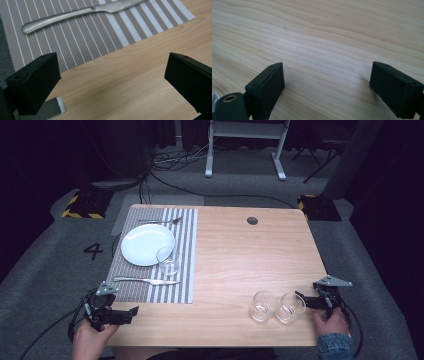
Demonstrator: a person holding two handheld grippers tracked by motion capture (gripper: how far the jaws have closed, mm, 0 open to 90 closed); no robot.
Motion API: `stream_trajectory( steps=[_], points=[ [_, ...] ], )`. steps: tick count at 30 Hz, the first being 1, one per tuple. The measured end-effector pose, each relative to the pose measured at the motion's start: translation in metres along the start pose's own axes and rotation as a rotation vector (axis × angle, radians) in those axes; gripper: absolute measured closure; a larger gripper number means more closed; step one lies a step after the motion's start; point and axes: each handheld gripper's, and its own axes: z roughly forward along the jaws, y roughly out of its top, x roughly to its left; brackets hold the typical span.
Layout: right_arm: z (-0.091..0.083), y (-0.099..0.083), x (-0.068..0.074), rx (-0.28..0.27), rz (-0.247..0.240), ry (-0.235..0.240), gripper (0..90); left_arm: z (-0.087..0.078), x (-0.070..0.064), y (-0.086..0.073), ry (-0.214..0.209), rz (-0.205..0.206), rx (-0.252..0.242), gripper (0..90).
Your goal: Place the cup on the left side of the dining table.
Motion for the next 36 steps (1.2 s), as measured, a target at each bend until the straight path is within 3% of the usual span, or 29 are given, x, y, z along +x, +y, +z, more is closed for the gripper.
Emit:
stream_trajectory(
  steps=[11,14,19,22,23,36],
  points=[
    [0.000,0.000,0.000,0.000,0.000,0.000,12.8,0.030,0.018,-0.014,-0.029,-0.040,0.068,1.2],
    [0.000,0.000,0.000,-0.001,0.002,0.000,12.8,0.034,0.022,-0.018,-0.027,-0.055,0.059,5.8],
    [0.000,0.000,0.000,0.000,0.000,0.000,12.8,0.040,0.022,-0.022,0.003,-0.033,-0.008,5.0],
    [0.000,0.000,0.000,0.000,0.000,0.000,12.8,0.045,0.022,-0.026,0.031,-0.010,-0.047,0.0],
    [0.000,0.000,0.000,-0.001,0.000,0.001,12.8,0.049,0.022,-0.031,0.061,0.046,-0.094,0.1],
    [0.000,0.000,0.000,-0.001,-0.002,0.001,12.8,0.050,0.021,-0.030,0.070,0.050,-0.091,0.0]
  ],
)
